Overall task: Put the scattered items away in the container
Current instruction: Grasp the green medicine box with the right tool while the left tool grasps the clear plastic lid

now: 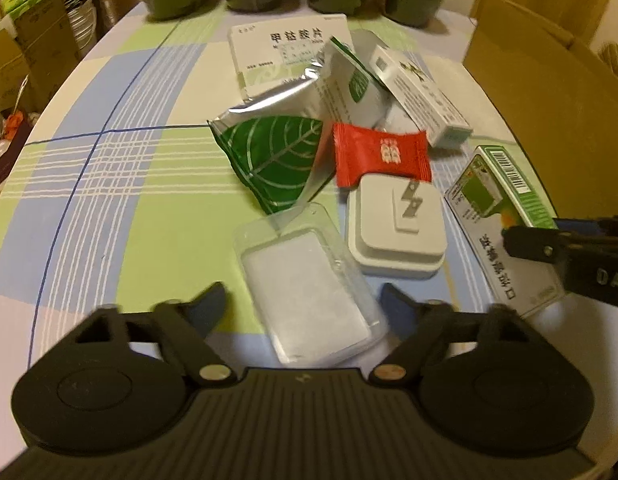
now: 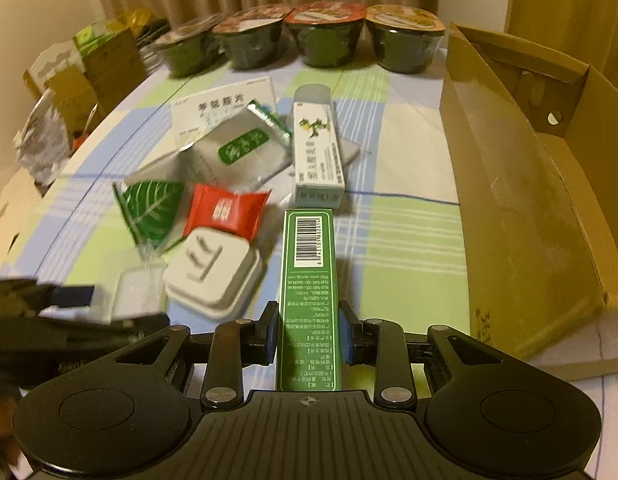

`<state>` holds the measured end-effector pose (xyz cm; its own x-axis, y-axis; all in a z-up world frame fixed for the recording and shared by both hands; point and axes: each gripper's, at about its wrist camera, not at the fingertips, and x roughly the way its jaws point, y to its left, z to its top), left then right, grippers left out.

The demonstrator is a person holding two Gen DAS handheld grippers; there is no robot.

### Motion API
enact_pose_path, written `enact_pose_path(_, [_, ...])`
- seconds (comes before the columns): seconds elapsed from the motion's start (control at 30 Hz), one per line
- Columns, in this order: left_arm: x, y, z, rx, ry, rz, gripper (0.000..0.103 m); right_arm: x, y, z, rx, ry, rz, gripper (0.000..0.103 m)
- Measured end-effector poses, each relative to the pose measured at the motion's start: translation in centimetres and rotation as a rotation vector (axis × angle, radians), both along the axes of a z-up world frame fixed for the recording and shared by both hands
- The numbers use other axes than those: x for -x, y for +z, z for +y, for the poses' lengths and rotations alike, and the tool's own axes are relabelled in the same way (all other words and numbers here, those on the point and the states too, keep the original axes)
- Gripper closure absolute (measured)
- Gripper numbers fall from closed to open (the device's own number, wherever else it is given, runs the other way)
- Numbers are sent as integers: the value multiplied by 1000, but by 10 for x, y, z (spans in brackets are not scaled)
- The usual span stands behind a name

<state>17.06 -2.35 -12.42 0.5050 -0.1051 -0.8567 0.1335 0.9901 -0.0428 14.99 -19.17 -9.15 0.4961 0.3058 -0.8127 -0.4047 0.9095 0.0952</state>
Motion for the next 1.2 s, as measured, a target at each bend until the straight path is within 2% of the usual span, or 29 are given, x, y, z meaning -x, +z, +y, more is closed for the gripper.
enact_pose_path(0.03, [2, 0, 1, -7, -16, 4, 46, 4, 0, -1, 6, 12, 1, 71])
enact_pose_path(0.1, [9, 1, 3, -22, -53, 8, 52, 12, 0, -1, 20, 38, -2, 71])
enact_pose_path(0.2, [19, 4, 8, -14, -102, 35, 52, 20, -1, -1, 39, 66, -6, 70])
enact_pose_path(0.27, [23, 6, 8, -35, -115, 21, 52, 21, -5, 0, 42, 66, -4, 70])
enact_pose_path(0.3, [24, 7, 8, -46, -115, 10, 48, 20, -6, 1, 44, 66, -2, 70])
enact_pose_path(0.33, [24, 7, 8, -50, -112, 2, 39, 19, -7, 2, 48, 66, -1, 70])
enact_pose_path(0.37, [22, 7, 7, -47, -107, -1, 37, 18, -8, 3, 54, 68, -2, 70])
enact_pose_path(0.57, [8, 4, -1, -52, -118, 17, 36, 9, -13, 9, 67, 76, 3, 70])
enact_pose_path(0.67, [5, 0, -4, -58, -121, 50, 40, 4, -16, 11, 70, 79, 15, 70])
enact_pose_path(0.73, [6, 0, -4, -61, -120, 51, 51, 3, -15, 9, 61, 82, 22, 70])
enact_pose_path(0.93, [22, 12, -6, -56, -133, 43, 52, 20, -1, -1, 26, 72, 19, 71])
enact_pose_path(1.2, [54, 41, -16, -34, -155, 19, 52, 52, 34, -23, -26, 37, -16, 71])
